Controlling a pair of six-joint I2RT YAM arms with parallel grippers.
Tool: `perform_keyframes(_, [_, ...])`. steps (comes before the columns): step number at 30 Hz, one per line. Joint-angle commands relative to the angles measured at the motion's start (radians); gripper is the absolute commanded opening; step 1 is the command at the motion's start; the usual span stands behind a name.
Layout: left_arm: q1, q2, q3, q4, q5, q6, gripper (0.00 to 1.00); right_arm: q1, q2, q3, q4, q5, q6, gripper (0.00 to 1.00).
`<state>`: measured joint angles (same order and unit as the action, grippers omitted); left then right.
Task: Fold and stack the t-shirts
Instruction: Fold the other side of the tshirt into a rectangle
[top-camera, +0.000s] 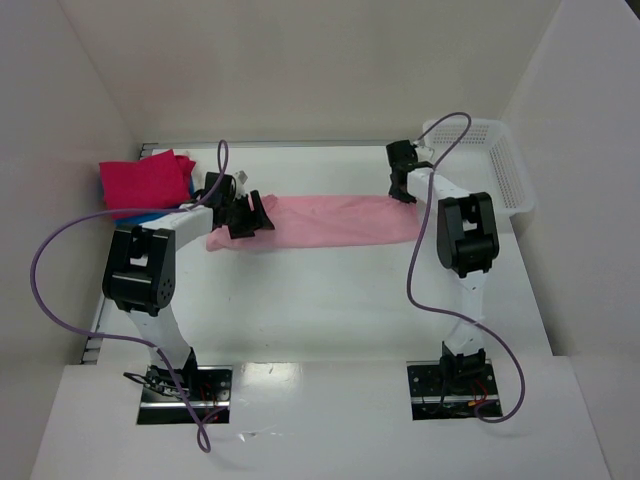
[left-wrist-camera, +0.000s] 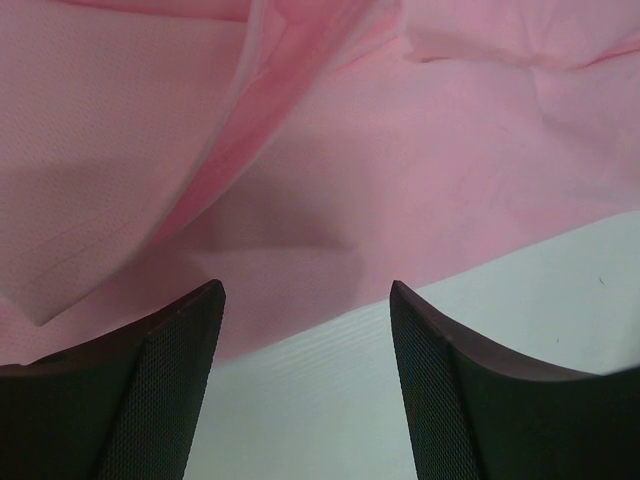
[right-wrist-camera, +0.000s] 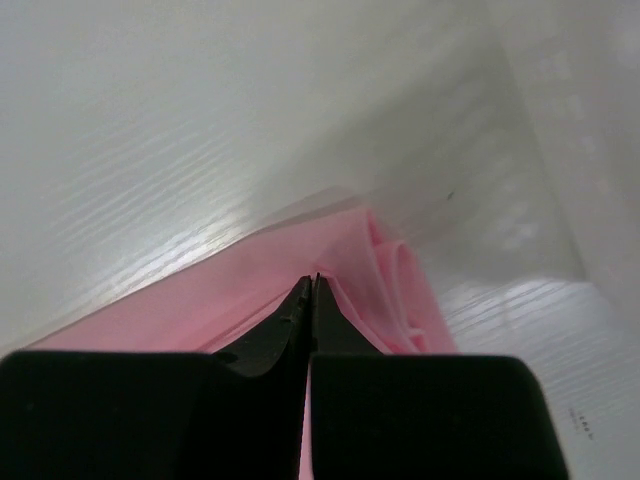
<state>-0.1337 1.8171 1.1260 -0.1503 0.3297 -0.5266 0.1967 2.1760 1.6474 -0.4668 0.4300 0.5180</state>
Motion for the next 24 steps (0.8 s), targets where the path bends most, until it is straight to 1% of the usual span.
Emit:
perform_keyframes(1, [-0.001, 0.024, 0.037, 0.021, -0.008, 0.011, 0.75, -0.063, -0.098, -0.031, 0.011, 0.044, -0.018, 0.00])
perform_keyframes(8, [-0.001, 0.034, 0.037, 0.012, -0.010, 0.011, 0.74, -0.065, -0.108, -0.041, 0.033, 0.022, -0.039, 0.02])
perform_keyframes(11, [-0.001, 0.034, 0.037, 0.012, -0.017, 0.011, 0.74, -0.065, -0.099, -0.041, 0.033, -0.008, -0.040, 0.07])
perform_keyframes(12, [-0.001, 0.034, 0.037, 0.004, -0.017, 0.011, 0.74, -0.065, -0.099, -0.041, 0.033, -0.008, -0.048, 0.10])
perform_keyframes(16, [-0.001, 0.034, 0.046, 0.003, -0.026, 0.011, 0.74, -0.065, -0.090, -0.061, 0.033, -0.019, -0.058, 0.35])
perform_keyframes(19, [-0.001, 0.027, 0.067, -0.006, -0.046, 0.011, 0.74, -0.065, -0.126, -0.070, 0.049, -0.028, -0.067, 0.48])
perform_keyframes(21, [-0.001, 0.025, 0.081, -0.006, -0.064, 0.011, 0.74, -0.065, -0.158, -0.075, 0.056, -0.042, -0.073, 0.50])
perform_keyframes(24, [0.016, 0.025, 0.118, -0.015, -0.102, 0.006, 0.74, -0.065, -0.211, -0.064, 0.071, -0.109, -0.094, 0.58])
